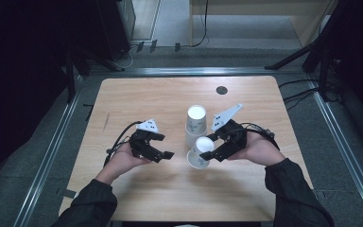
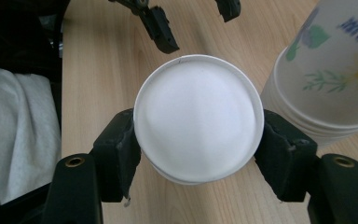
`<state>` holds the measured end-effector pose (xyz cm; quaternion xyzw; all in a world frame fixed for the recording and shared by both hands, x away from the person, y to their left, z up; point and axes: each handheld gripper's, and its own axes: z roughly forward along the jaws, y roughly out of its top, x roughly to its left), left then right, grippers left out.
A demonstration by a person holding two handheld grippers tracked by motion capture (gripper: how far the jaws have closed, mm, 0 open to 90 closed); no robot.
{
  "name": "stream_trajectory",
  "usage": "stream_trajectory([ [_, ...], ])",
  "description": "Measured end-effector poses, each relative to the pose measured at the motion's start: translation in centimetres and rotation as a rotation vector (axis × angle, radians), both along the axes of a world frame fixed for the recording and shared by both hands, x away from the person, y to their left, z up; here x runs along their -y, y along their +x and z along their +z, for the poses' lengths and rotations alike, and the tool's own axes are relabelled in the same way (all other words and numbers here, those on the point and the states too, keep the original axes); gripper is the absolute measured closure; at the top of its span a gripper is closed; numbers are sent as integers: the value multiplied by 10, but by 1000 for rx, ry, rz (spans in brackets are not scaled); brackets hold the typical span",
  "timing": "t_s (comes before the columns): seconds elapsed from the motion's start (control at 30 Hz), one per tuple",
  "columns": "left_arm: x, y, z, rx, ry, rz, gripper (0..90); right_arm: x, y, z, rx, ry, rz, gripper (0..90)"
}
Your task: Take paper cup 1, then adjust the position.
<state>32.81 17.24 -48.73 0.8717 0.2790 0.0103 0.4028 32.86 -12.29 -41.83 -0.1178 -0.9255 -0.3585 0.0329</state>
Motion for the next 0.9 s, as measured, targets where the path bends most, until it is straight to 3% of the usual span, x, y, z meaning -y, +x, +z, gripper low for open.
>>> stream_trajectory([
  [0.23, 2, -3, 1, 11, -11, -33, 126, -3, 2, -13, -15, 34, -4, 360],
  [0.37, 5, -7, 6, 18, -51, -64, 124, -4, 4, -19, -24, 71, -13, 360],
  [0.57, 14, -13, 8, 30, -82, -116, 106, -5, 3, -25, -34, 76, -20, 360],
  [0.9, 32, -17, 0, 17, -76, -177, 105, -8, -1, -30, -53, 108, -27, 360],
])
